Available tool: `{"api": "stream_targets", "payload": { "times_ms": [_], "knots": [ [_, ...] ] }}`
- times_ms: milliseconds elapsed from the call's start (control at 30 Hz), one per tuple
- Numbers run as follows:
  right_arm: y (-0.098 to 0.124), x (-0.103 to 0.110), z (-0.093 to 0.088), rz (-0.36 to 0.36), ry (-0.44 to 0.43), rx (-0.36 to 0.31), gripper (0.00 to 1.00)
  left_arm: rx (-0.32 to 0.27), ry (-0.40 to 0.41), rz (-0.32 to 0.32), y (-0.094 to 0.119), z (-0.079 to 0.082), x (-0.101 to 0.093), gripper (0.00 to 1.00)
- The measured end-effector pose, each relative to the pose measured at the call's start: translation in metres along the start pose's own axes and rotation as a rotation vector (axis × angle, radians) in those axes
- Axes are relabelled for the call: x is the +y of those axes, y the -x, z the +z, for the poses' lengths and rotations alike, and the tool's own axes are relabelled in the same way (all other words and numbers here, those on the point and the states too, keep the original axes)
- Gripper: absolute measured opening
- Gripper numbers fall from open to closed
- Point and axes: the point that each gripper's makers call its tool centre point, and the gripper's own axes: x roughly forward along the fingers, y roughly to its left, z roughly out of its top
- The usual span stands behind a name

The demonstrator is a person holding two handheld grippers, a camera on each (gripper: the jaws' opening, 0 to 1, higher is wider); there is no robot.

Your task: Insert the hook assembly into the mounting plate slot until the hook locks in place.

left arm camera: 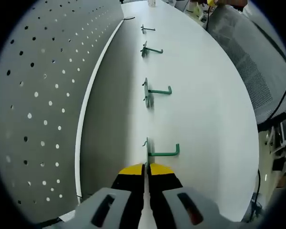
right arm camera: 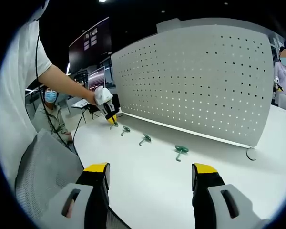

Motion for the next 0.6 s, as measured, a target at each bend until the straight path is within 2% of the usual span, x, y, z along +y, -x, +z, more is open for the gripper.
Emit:
{"api": "stream_targets", "payload": {
  "times_ms": [33, 367, 600],
  "knots": [
    [0.0, 0.0, 0.0, 0.001, -0.001, -0.002, 0.68, -0.022, 0.007, 0.006, 0.002, 0.003, 0.001, 0.01],
    [0.001, 0.0, 0.002, -0.002, -0.001, -0.009, 0.68, -0.085, 0.065, 0.059, 0.012, 0.015, 0.005, 0.01],
    [0.002, -0.001, 0.003, -0.004, -0.002, -0.016, 0.68, -0.11, 0.084, 0.083, 0.018, 0.021, 0.006, 0.01]
  ]
}}
